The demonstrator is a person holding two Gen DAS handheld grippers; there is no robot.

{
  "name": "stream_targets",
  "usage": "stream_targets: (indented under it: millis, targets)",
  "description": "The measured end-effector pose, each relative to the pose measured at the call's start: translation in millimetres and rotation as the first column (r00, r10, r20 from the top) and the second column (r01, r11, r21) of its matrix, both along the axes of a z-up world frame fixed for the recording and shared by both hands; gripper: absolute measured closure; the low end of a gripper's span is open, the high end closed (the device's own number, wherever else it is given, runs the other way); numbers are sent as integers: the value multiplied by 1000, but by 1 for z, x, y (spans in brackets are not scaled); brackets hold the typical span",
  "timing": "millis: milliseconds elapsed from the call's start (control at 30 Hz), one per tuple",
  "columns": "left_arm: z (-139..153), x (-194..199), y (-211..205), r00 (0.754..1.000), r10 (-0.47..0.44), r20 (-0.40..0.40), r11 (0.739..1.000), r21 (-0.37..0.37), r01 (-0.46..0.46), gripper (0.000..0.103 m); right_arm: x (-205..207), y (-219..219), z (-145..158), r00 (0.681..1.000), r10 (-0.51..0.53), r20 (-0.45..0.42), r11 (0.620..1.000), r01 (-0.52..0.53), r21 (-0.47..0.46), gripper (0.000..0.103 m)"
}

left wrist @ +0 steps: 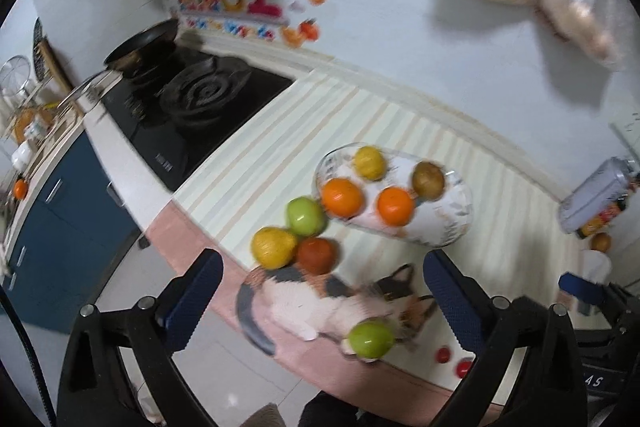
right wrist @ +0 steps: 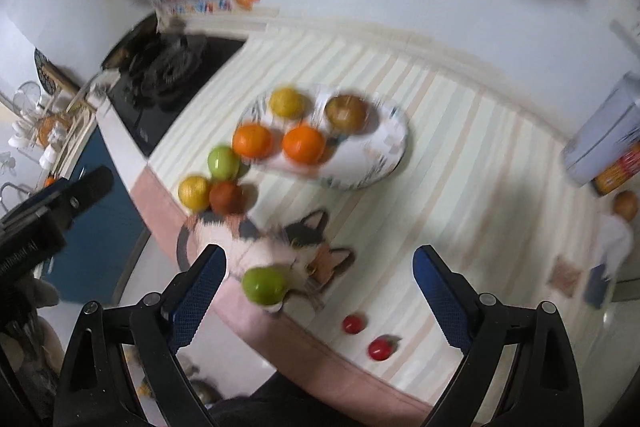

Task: Organize fruits
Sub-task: 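Lift both tools away from the plate toward the mat, then grasp the green apple with the right tool while the left tool grasps the yellow pear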

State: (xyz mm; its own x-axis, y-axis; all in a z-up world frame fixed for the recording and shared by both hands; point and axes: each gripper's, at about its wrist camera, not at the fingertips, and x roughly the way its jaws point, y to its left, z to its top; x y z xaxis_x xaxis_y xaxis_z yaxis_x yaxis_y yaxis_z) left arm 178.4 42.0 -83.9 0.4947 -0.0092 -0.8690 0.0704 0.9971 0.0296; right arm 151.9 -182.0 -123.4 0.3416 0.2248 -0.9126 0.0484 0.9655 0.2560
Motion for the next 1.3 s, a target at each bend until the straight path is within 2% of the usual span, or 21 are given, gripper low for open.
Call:
stream_targets:
  millis: [133,267,433,500,533,567,667,767,867,900,1000,1100,1200,1300]
  targets:
    - [-30,5,17,997,53,-52,997,63,-50,0,13,23,-65,988,35,-148,996,-22,89,6]
    - [-68,6,41,986,108,-125,987,134,-91,0,23,55,-123,963,84,-255,989,-50,136,6]
    - [-107,11,72,964,170,-206,975,176,-134,0,31,93,-177,926,140,-351,982,-84,171,8]
    - [-117,16,80,957,182,-225,974,177,-143,0,33,108,-193,912,158,-379,981,-103,163,15]
    - [-121,20,84,954,188,-235,974,172,-149,0,33,113,-199,905,165,-391,981,-111,156,25]
    - [-126,24,86,951,191,-242,974,169,-152,0,34,119,-205,900,173,-401,982,-123,147,27]
    - [-136,39,91,949,183,-258,978,147,-149,0,35,126,-198,915,186,-357,983,-168,81,39]
    - [-147,62,92,941,170,-294,984,109,-144,0,40,122,-190,923,170,-344,985,-154,73,39]
    - [-162,87,96,920,149,-362,987,1,-159,0,46,109,-185,935,135,-327,991,-125,50,39]
    - [-168,96,97,909,139,-392,984,-49,-172,0,48,105,-185,936,123,-329,992,-112,52,39]
    - [-187,118,100,874,133,-468,965,-138,-221,0,54,90,-184,942,82,-327,997,-71,44,40]
    - [-200,133,98,857,124,-500,958,-165,-234,1,60,79,-183,943,49,-330,998,-38,41,40]
    - [-209,142,91,855,104,-508,966,-152,-208,2,64,71,-185,941,35,-335,999,-25,35,39]
    - [-212,145,84,858,78,-507,965,-177,-193,13,72,67,-186,939,26,-342,999,-16,32,39]
